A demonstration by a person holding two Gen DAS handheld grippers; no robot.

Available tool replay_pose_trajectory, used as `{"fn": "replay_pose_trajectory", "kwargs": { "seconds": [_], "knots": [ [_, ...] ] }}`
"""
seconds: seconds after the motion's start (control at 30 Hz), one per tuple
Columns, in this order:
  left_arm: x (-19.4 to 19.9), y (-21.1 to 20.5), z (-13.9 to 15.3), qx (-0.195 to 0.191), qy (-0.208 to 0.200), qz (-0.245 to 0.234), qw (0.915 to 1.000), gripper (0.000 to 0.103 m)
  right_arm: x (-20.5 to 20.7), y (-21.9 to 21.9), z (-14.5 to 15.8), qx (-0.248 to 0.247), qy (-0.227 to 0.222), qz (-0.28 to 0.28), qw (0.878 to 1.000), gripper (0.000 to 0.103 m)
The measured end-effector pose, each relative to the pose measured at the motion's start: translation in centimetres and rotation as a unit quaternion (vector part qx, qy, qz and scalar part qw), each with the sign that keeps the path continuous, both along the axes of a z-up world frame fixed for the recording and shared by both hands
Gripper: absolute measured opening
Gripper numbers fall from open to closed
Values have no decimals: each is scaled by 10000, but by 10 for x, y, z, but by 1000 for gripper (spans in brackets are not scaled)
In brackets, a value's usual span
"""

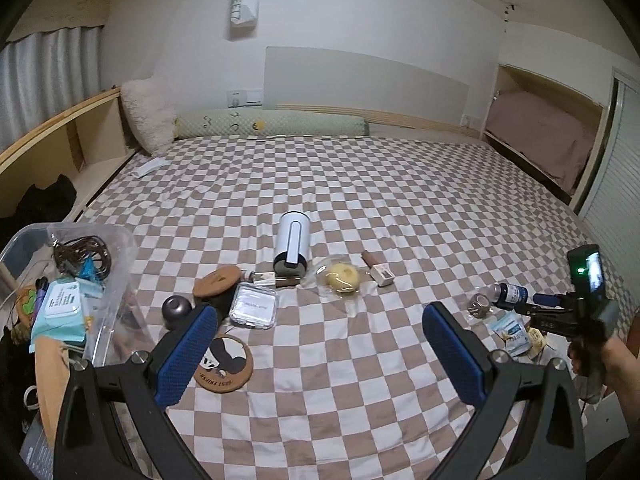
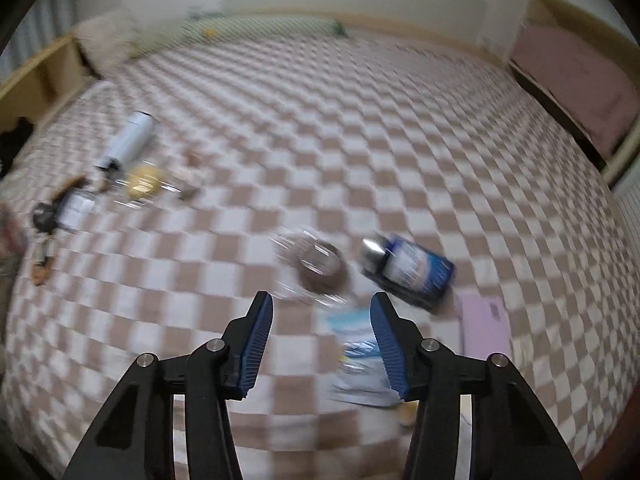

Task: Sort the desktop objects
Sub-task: 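Grasp the blue-white sachet with the right tool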

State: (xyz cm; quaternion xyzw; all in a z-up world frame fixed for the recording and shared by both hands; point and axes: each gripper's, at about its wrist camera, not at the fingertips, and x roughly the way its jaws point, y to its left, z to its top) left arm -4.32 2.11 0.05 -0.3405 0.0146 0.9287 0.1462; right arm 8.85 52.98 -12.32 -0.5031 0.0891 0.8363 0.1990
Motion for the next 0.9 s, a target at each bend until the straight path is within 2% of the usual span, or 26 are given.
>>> {"fn": "replay_pose_trajectory", "kwargs": {
  "seconds": [0.17,0.27,0.37,0.4,0.43,0.63,0.67,0.77,0.9],
  "knots": [
    [0,8,-4,-136,-4,-140,9998,103,14,40,-40,-171,-512,-522,9972,52],
    [0,9,-7,-188,-23,-164,9997,103,20,47,-59,-203,-686,-570,9958,52],
    [-1,8,-10,-203,-52,-159,9997,103,20,30,-67,-264,-763,-349,9961,52],
    [-1,8,-10,-211,-61,-158,9996,103,20,24,-69,-285,-786,-267,9961,50],
    [-1,8,-11,-221,-70,-157,9996,103,19,18,-72,-306,-808,-185,9961,44],
    [-2,9,-14,-248,-95,-147,9995,103,19,-20,-87,-433,-943,309,9941,40],
    [-4,13,-15,-239,-91,-129,9996,103,19,-23,-85,-475,-898,350,9942,36],
    [-2,12,-15,-213,-68,-151,9996,103,21,-29,-75,-733,-699,421,9940,35],
    [-1,9,-17,-235,-84,-160,9996,103,16,-65,-65,-908,-525,1028,9892,35]
  ]
}}
